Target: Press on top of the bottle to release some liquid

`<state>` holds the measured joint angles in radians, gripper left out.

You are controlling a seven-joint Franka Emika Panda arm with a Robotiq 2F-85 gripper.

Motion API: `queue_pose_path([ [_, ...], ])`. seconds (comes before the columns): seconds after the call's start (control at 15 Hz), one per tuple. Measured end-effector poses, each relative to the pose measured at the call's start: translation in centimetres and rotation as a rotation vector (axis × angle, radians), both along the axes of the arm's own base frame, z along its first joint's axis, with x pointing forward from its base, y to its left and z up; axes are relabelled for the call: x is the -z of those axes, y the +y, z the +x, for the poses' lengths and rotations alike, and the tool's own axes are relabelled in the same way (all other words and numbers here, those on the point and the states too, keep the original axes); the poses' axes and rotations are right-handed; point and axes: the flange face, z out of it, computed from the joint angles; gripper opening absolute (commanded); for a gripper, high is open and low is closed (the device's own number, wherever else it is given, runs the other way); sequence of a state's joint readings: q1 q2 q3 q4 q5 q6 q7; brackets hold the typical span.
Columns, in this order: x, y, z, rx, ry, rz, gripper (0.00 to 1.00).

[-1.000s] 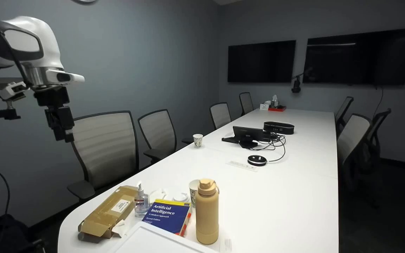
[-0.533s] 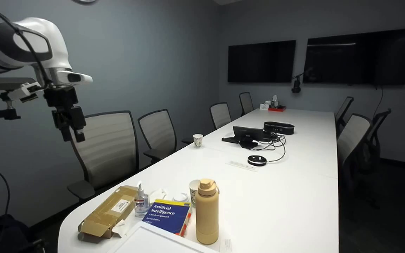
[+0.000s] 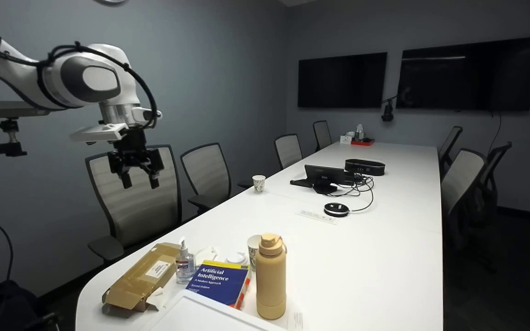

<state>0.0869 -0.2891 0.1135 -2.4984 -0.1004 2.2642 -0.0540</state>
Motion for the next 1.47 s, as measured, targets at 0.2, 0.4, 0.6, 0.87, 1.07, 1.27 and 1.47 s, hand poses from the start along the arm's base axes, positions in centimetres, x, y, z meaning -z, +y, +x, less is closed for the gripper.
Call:
queue_pose_path([
  [0.2, 1.3, -0.9, 2.7, -0.086, 0.012, 0.014, 0.71],
  [0.4, 2.4, -1.3, 4.8, -0.151, 0.029, 0.024, 0.49],
  [0.6, 3.3, -1.2, 6.3, -0.200, 0.041, 0.045, 0.26],
  [0.87, 5.1, -1.0, 7.9, -0.250, 0.043, 0.064, 0.00],
  [1.07, 6.9, -1.0, 8.9, -0.280, 0.038, 0.079, 0.00],
  [1.27, 8.9, -1.6, 9.9, -0.302, 0.038, 0.086, 0.00],
  [1.47, 10.9, -2.1, 10.8, -0.318, 0.042, 0.089, 0.00],
])
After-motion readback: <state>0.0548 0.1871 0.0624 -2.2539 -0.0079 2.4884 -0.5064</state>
